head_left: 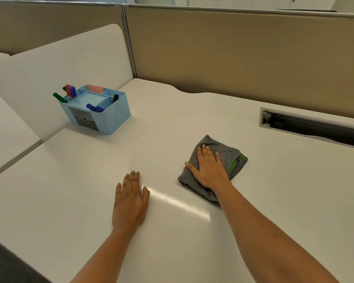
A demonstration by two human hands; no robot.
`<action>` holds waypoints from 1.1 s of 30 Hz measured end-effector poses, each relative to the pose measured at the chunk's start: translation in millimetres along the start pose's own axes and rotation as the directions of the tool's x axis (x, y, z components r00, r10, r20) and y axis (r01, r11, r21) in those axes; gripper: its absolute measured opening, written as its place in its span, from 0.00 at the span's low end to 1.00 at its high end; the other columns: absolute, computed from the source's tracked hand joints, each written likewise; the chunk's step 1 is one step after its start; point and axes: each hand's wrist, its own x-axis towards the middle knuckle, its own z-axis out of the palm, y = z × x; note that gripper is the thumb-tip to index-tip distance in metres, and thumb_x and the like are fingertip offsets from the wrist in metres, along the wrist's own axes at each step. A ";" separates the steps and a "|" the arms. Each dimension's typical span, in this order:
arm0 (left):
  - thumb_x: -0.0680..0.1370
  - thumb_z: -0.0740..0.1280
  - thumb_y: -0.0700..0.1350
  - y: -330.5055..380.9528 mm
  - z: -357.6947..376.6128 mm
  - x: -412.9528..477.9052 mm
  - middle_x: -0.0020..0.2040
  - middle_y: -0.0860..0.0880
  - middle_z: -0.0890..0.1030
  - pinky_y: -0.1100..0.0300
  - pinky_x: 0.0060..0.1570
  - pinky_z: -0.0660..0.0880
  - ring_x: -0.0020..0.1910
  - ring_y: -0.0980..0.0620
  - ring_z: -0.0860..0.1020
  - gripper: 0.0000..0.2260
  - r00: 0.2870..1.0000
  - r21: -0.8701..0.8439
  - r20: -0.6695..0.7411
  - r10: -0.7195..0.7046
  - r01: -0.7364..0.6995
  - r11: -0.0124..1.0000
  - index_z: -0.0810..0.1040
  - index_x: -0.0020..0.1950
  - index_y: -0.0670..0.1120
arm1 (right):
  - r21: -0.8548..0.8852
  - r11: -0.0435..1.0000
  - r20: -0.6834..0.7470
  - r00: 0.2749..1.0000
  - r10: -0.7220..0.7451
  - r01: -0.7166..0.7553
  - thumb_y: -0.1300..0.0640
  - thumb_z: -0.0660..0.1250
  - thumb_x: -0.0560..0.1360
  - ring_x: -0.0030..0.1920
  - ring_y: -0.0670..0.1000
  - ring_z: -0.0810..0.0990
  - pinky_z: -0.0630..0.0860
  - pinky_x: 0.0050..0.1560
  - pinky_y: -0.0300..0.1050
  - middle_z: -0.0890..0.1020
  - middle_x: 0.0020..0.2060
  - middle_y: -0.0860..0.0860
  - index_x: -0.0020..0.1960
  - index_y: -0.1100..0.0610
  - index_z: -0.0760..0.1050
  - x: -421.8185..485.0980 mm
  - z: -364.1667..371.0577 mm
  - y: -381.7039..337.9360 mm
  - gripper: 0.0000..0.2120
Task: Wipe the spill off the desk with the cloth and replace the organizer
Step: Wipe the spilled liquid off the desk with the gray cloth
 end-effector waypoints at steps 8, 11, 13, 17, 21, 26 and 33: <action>0.80 0.50 0.48 -0.8 0.0 0.5 0.77 0.49 0.55 0.54 0.76 0.46 0.77 0.53 0.51 0.24 1.000 -0.003 -0.001 0.003 -0.003 1.000 0.52 0.75 0.45 | 0.013 0.998 -0.005 0.998 -0.066 0.066 0.35 0.44 0.77 0.77 0.50 0.42 0.37 0.75 0.53 0.46 0.78 0.54 0.77 0.58 0.43 -3.6 10.2 -20.6 0.37; 0.80 0.49 0.48 -1.3 0.2 0.5 0.77 0.49 0.56 0.54 0.76 0.46 0.77 0.53 0.51 0.23 1.000 -0.002 0.001 0.002 -0.002 1.000 0.52 0.75 0.45 | 0.031 0.997 -0.024 0.998 -0.064 0.065 0.38 0.43 0.79 0.77 0.49 0.44 0.39 0.76 0.53 0.47 0.78 0.53 0.77 0.57 0.44 -5.9 8.8 -18.5 0.33; 0.80 0.49 0.48 -1.6 0.0 0.5 0.77 0.49 0.56 0.54 0.76 0.46 0.76 0.53 0.51 0.23 1.000 -0.003 0.003 0.002 -0.002 1.000 0.52 0.75 0.45 | 0.045 0.997 -0.045 0.997 -0.060 0.062 0.41 0.43 0.80 0.77 0.48 0.45 0.40 0.76 0.53 0.49 0.78 0.51 0.77 0.56 0.46 -8.5 7.9 -16.3 0.31; 0.80 0.49 0.48 -2.3 -0.1 0.5 0.77 0.49 0.55 0.54 0.76 0.46 0.76 0.53 0.51 0.23 1.000 0.002 0.005 0.003 -0.003 1.000 0.52 0.75 0.45 | 0.038 0.999 -0.082 0.996 -0.023 0.026 0.41 0.44 0.79 0.77 0.48 0.47 0.42 0.76 0.56 0.52 0.77 0.50 0.76 0.53 0.50 -14.4 6.6 -11.2 0.29; 0.80 0.49 0.48 -2.2 -0.2 0.8 0.77 0.49 0.56 0.54 0.76 0.47 0.76 0.53 0.52 0.23 1.000 0.001 -0.004 0.004 -0.004 1.000 0.53 0.75 0.45 | 0.019 1.000 -0.100 0.995 0.017 -0.016 0.39 0.44 0.79 0.77 0.48 0.48 0.41 0.75 0.58 0.52 0.77 0.49 0.76 0.51 0.50 -18.9 6.1 -7.6 0.30; 0.80 0.49 0.48 -2.4 0.8 0.9 0.77 0.49 0.55 0.54 0.76 0.46 0.76 0.53 0.51 0.24 1.000 0.000 -0.001 0.004 -0.004 1.000 0.52 0.75 0.45 | 0.003 0.998 -0.122 0.990 0.064 -0.065 0.38 0.44 0.78 0.77 0.49 0.48 0.42 0.75 0.58 0.52 0.77 0.49 0.76 0.50 0.50 -27.2 7.8 -4.5 0.30; 0.80 0.49 0.49 -4.2 2.3 1.7 0.78 0.49 0.54 0.55 0.76 0.45 0.77 0.54 0.51 0.24 1.000 0.002 -0.003 -0.006 0.006 1.000 0.52 0.75 0.45 | -0.005 0.996 -0.121 0.989 0.087 -0.088 0.38 0.45 0.79 0.77 0.51 0.48 0.41 0.75 0.58 0.52 0.77 0.49 0.76 0.49 0.49 -35.4 8.8 -7.6 0.30</action>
